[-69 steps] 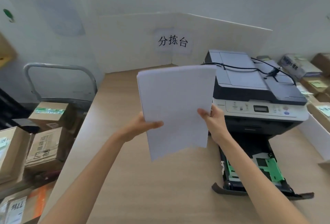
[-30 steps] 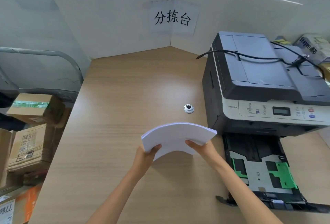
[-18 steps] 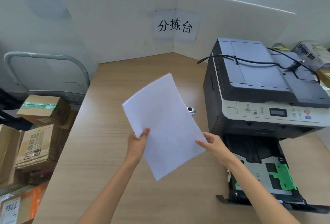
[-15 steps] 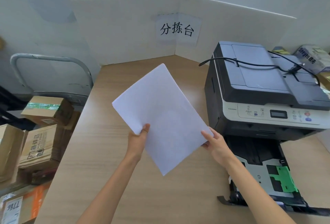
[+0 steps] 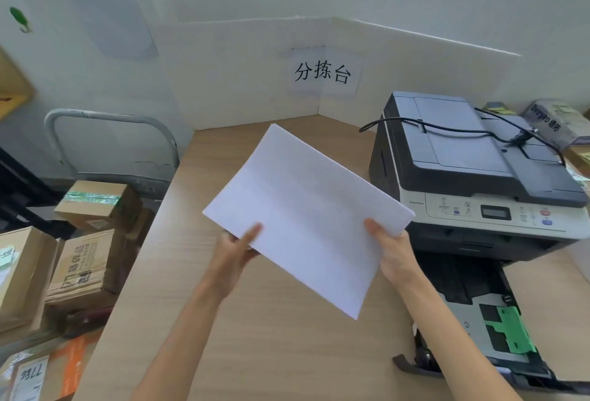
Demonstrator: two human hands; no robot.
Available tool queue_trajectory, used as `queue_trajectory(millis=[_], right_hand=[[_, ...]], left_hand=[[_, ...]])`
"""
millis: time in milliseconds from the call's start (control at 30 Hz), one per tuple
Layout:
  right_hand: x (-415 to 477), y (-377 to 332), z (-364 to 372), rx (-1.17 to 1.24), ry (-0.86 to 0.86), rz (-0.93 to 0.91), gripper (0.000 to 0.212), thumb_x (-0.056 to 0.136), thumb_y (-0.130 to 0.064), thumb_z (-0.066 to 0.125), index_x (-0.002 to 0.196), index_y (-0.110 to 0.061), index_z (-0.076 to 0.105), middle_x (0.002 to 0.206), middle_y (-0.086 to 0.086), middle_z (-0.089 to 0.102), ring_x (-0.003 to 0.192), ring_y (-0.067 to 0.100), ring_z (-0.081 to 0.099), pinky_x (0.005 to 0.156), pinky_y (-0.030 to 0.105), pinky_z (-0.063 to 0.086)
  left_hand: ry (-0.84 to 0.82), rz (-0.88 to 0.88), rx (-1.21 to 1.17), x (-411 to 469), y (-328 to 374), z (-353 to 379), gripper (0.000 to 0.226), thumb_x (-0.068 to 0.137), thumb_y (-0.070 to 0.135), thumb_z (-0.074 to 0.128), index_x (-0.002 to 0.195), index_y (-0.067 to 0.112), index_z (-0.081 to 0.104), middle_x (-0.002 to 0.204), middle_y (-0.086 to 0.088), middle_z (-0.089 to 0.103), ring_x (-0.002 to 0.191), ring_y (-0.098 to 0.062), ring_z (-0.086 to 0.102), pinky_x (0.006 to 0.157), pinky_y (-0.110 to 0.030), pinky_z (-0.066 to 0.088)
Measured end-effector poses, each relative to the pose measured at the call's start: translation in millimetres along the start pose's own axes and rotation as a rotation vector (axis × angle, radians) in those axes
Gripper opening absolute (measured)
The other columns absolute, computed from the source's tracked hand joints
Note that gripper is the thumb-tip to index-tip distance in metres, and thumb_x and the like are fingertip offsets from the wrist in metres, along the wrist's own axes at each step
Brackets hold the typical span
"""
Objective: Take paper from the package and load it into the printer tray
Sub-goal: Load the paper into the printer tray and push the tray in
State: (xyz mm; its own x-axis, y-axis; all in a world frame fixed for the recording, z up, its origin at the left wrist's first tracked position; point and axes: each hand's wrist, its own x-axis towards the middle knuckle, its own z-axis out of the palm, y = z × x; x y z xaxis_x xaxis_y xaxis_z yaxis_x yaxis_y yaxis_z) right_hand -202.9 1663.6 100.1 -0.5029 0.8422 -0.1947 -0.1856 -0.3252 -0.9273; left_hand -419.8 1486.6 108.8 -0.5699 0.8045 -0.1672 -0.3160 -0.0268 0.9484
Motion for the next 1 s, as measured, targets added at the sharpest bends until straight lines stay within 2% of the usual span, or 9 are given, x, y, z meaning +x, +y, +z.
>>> queue_trajectory(millis=[133, 267, 433, 500, 633, 700, 800, 900, 1000], right_hand=[[-5.2, -13.0, -20.6, -0.089, -0.101, -0.042, 0.024, 0.084, -0.011, 0.057, 0.105, -0.003, 0.064, 0.103, 0.014, 0.067, 0.093, 0.028, 0.065, 0.082, 0.044, 0.055], [-7.0, -9.2, -25.3, -0.209, -0.183, -0.023, 0.028, 0.084, -0.013, 0.063, 0.108, 0.002, 0.061, 0.104, 0.02, 0.065, 0.093, 0.031, 0.064, 0.083, 0.048, 0.053], [-13.4, 10.1, -20.8, -0.274, -0.086, -0.027, 0.036, 0.073, -0.033, 0.074, 0.097, -0.006, 0.068, 0.091, 0.011, 0.071, 0.082, 0.02, 0.066, 0.072, 0.037, 0.051], [-13.8, 18.5, -22.7, -0.287, -0.033, -0.027, 0.06, 0.058, -0.05, 0.08, 0.099, -0.007, 0.068, 0.095, 0.014, 0.069, 0.083, 0.021, 0.065, 0.071, 0.037, 0.053], [-13.5, 39.5, -35.8, -0.303, 0.032, 0.035, 0.077, 0.042, -0.058, 0.084, 0.099, -0.007, 0.07, 0.098, 0.016, 0.07, 0.085, 0.023, 0.065, 0.075, 0.04, 0.052], [-17.1, 57.5, -47.4, -0.367, 0.032, 0.104, 0.077, 0.039, -0.057, 0.086, 0.095, -0.005, 0.072, 0.093, 0.014, 0.073, 0.085, 0.023, 0.065, 0.074, 0.032, 0.054], [-29.4, 79.6, -59.3, -0.423, 0.032, 0.233, 0.057, 0.048, -0.048, 0.081, 0.09, -0.011, 0.074, 0.08, -0.002, 0.075, 0.085, 0.019, 0.065, 0.064, 0.011, 0.05], [-34.1, 86.9, -64.9, -0.44, 0.016, 0.222, 0.076, 0.045, -0.064, 0.077, 0.099, -0.011, 0.071, 0.091, 0.001, 0.072, 0.081, 0.003, 0.063, 0.07, 0.014, 0.047], [-33.7, 84.1, -63.2, -0.418, -0.022, 0.195, 0.076, 0.046, -0.069, 0.076, 0.095, -0.011, 0.068, 0.089, 0.0, 0.068, 0.081, 0.005, 0.059, 0.071, 0.017, 0.045]], left_hand=[[-0.116, -0.076, 0.122, 12.7, 43.2, -58.6, 0.075, 0.058, 0.063, 0.075, 0.122, 0.026, 0.059, 0.108, -0.002, 0.071, 0.095, -0.022, 0.067, 0.073, -0.031, 0.057], [-0.372, -0.26, 0.518, 16.5, 43.3, -54.1, 0.044, 0.074, 0.044, 0.069, 0.114, 0.024, 0.065, 0.109, 0.0, 0.073, 0.099, -0.018, 0.069, 0.078, -0.03, 0.057], [0.0, -0.077, 0.515, 13.6, -5.9, -25.7, 0.01, 0.084, 0.014, 0.068, 0.09, 0.021, 0.068, 0.1, -0.012, 0.07, 0.087, -0.015, 0.065, 0.087, -0.049, 0.052], [0.07, -0.044, 0.496, 6.5, -26.5, -15.8, 0.01, 0.085, 0.013, 0.066, 0.093, 0.018, 0.067, 0.097, -0.011, 0.069, 0.08, -0.009, 0.063, 0.083, -0.048, 0.052], [0.186, -0.108, 0.445, -7.7, -63.4, -9.7, 0.015, 0.084, 0.009, 0.067, 0.086, 0.024, 0.067, 0.092, -0.01, 0.068, 0.077, -0.01, 0.062, 0.077, -0.041, 0.051], [0.174, -0.201, 0.418, -15.2, -80.6, -12.0, 0.021, 0.082, 0.01, 0.069, 0.077, 0.03, 0.07, 0.086, -0.008, 0.071, 0.079, -0.015, 0.064, 0.073, -0.04, 0.052], [0.119, -0.317, 0.351, -25.7, -102.0, -19.3, 0.024, 0.077, 0.011, 0.075, 0.088, 0.032, 0.072, 0.089, 0.008, 0.075, 0.084, -0.009, 0.069, 0.071, -0.027, 0.054], [0.068, -0.325, 0.352, -28.0, -110.6, -26.6, 0.031, 0.077, 0.017, 0.076, 0.103, 0.033, 0.071, 0.096, 0.019, 0.073, 0.092, 0.005, 0.066, 0.072, -0.013, 0.051], [0.098, -0.314, 0.368, -24.3, -112.9, -26.3, 0.025, 0.076, 0.013, 0.076, 0.092, 0.031, 0.072, 0.083, 0.02, 0.075, 0.079, 0.008, 0.067, 0.066, -0.012, 0.051]])
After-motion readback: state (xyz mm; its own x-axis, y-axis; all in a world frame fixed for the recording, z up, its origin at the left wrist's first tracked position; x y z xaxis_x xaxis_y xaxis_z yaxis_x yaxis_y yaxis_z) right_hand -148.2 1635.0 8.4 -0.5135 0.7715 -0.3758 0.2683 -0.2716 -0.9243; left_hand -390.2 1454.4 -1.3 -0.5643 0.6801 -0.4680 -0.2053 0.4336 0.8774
